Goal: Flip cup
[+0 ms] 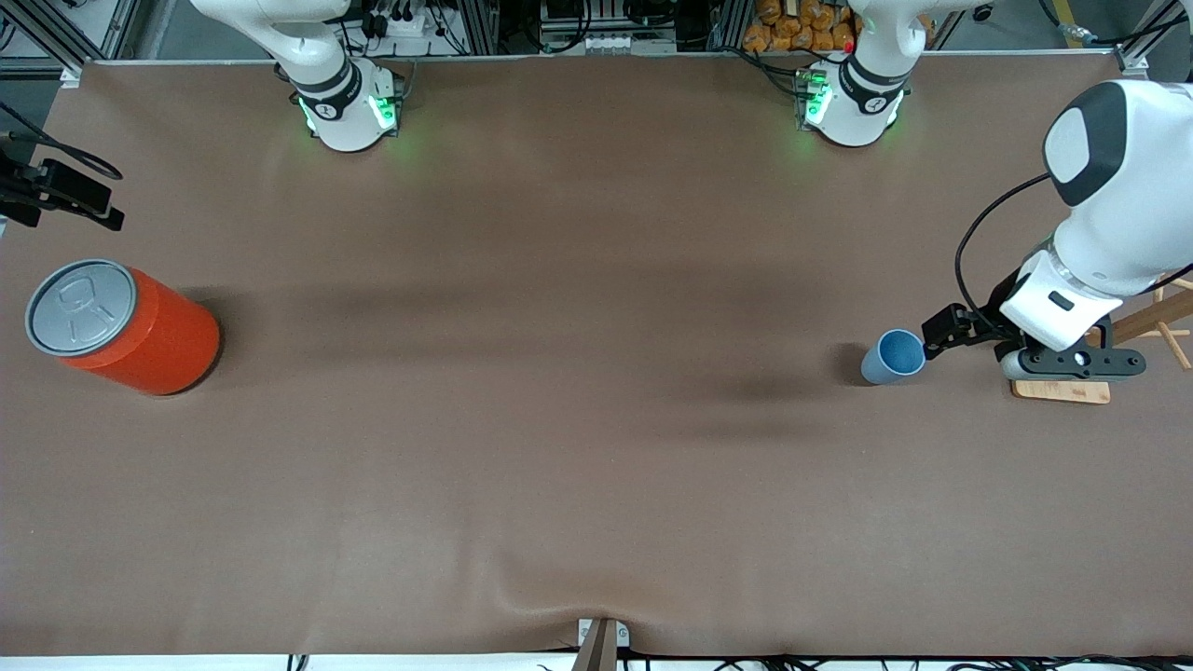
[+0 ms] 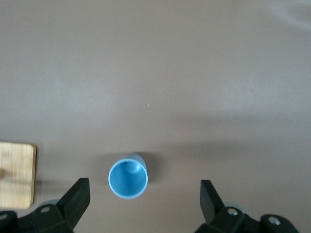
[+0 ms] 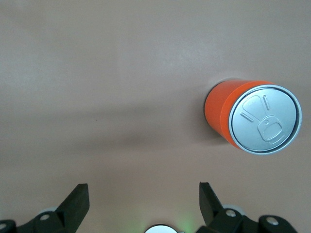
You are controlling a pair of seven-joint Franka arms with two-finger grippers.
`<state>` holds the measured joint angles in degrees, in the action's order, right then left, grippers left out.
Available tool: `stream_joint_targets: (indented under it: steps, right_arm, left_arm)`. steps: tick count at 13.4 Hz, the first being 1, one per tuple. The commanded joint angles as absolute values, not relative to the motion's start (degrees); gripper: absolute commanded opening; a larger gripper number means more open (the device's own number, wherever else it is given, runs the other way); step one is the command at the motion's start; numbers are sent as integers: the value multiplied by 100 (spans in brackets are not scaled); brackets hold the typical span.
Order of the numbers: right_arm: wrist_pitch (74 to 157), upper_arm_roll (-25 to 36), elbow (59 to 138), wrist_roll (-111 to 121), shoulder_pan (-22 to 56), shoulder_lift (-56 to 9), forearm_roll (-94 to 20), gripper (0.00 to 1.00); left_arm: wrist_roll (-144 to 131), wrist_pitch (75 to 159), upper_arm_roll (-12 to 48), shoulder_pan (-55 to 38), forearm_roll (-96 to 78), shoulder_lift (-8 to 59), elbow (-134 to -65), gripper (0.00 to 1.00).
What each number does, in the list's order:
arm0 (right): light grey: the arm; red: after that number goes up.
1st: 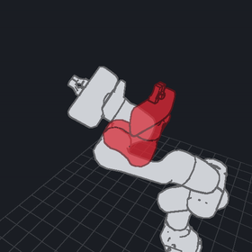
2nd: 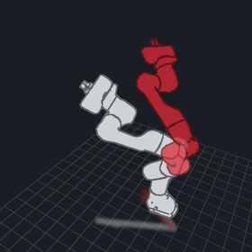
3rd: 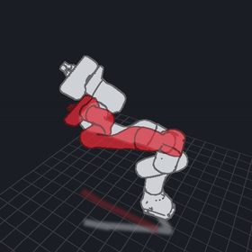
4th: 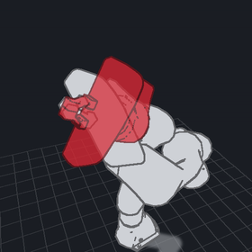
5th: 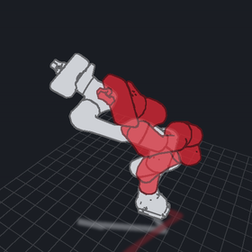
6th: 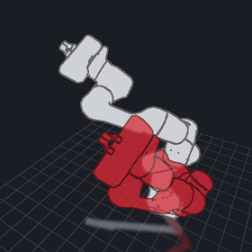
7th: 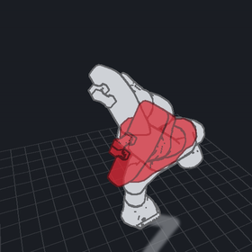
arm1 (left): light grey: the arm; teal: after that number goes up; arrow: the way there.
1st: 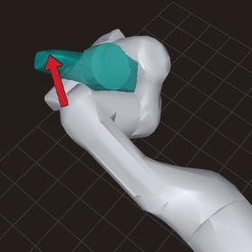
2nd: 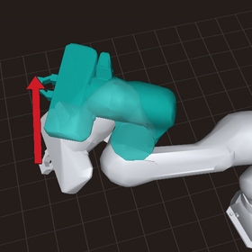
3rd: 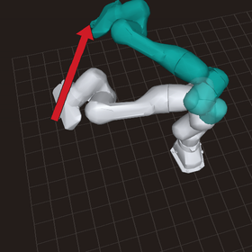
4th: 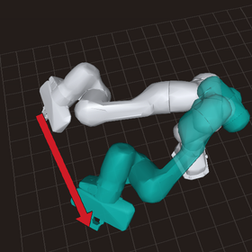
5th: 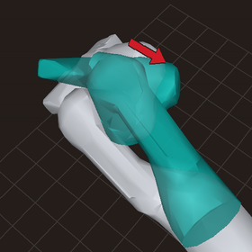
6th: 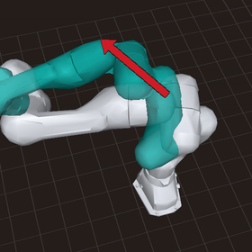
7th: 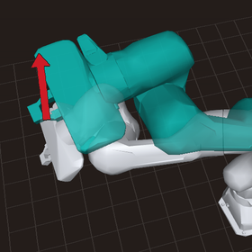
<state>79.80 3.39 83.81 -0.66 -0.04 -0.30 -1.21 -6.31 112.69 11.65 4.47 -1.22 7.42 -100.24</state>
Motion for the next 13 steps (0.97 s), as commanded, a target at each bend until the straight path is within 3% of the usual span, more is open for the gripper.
stream_joint_targets:
  steps: [1,13]
  right_arm:
    - [7998,343,8420,-149,35,18,-132,100]
    - [7998,343,8420,-149,35,18,-132,100]
  left_arm:
    - [-843,10531,1186,431,-193,791,-9546,100]
    - [-826,9993,1187,212,-114,660,-9105,100]
